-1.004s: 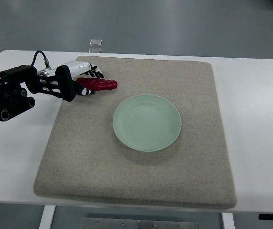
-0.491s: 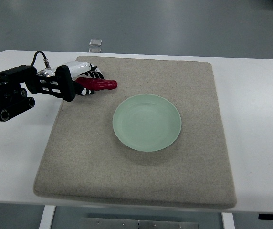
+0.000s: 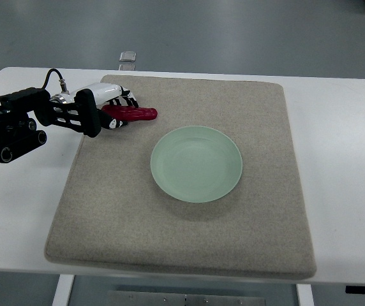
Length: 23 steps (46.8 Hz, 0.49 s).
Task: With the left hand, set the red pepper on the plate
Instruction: 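Close the left hand fingers around the red pepper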
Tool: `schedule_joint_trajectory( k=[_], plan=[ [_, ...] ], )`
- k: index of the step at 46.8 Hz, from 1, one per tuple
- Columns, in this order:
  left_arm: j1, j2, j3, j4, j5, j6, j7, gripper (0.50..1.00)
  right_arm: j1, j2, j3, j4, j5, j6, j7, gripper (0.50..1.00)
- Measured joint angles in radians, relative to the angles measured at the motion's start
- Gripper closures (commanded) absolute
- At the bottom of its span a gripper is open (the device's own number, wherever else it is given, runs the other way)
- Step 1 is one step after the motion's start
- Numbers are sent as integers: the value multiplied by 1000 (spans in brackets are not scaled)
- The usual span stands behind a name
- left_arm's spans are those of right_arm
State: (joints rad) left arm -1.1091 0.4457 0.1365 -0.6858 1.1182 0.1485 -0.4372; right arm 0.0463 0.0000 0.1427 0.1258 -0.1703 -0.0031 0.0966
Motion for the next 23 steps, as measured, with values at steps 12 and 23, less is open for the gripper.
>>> schedule_joint_trajectory(
  k=[12, 23],
  plan=[
    [0, 0, -4, -3, -1, 2, 0, 1000, 0, 0, 0, 0, 0, 0, 0, 568],
    [-1, -1, -8, -6, -11, 2, 0, 1000, 0, 0, 0, 0, 0, 0, 0, 568]
  ],
)
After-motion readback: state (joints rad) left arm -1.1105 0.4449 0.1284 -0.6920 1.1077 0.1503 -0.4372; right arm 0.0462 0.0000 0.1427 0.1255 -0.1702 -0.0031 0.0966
